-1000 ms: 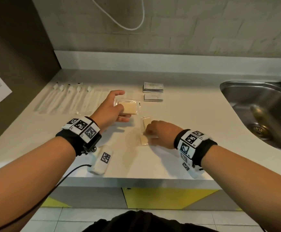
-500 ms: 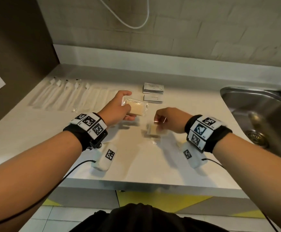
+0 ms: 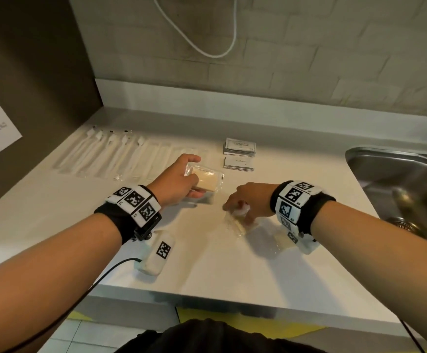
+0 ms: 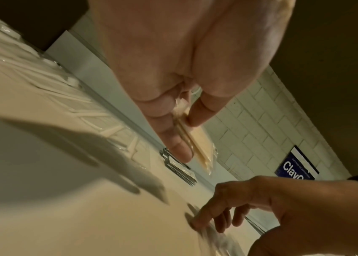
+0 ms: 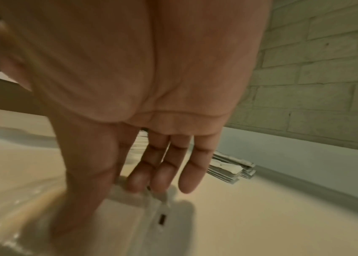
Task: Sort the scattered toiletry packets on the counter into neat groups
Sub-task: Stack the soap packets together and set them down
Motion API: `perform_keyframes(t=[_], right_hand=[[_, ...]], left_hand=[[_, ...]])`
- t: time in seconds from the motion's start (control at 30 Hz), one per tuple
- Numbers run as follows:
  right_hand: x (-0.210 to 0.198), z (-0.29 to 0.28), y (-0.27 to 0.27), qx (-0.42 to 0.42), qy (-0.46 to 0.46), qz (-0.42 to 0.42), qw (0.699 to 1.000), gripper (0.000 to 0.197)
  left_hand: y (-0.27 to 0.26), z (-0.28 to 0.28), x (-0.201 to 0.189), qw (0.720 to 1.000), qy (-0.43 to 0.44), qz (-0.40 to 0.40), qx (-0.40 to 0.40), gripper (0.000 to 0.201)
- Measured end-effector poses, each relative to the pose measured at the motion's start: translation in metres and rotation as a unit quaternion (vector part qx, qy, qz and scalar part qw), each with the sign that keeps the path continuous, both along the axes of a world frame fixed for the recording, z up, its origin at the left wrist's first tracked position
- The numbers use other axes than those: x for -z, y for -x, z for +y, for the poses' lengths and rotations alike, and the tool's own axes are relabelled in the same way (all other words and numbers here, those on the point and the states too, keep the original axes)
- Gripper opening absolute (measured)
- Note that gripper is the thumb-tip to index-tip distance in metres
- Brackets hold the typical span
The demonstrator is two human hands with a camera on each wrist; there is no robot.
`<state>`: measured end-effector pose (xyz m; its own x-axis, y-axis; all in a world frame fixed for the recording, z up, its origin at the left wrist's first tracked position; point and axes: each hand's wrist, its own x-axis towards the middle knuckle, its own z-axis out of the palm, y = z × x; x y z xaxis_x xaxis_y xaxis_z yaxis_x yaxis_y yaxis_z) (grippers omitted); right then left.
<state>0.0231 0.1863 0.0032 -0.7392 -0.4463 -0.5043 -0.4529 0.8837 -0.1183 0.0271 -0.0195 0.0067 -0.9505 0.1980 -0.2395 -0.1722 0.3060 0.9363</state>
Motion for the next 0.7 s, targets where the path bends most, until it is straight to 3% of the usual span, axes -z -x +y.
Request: perform_keyframes(t=[0.13,0.3,0.5,0.7], right_hand=[[0.001,0.012,0.008,0.027,-0.02,0.039,0.999,0.05],[-0.009,0.026,0.009,0.107,0.126,0.037,0.985,0.026],[-0.041,0.019,0.003,0.151,0.329,0.03,0.932,0.031],[-0.041,0.021,0.002,0.177,0.344,0.064,0.92,0.021]], left_hand=[[-0.001,-0.004,0.002,1.0,0.003,0.005,-0.014,0.044],[-0.005,-0.004,0.008,0.999,-0.005,-0.037,-0.025,0.037],[-0.008,0.016,0.009,1.0,-0.023,-0.013,-0.009,0.04],[-0.005,0.032,0.002,0.996,-0.089,-0.01,0.007,0.038]])
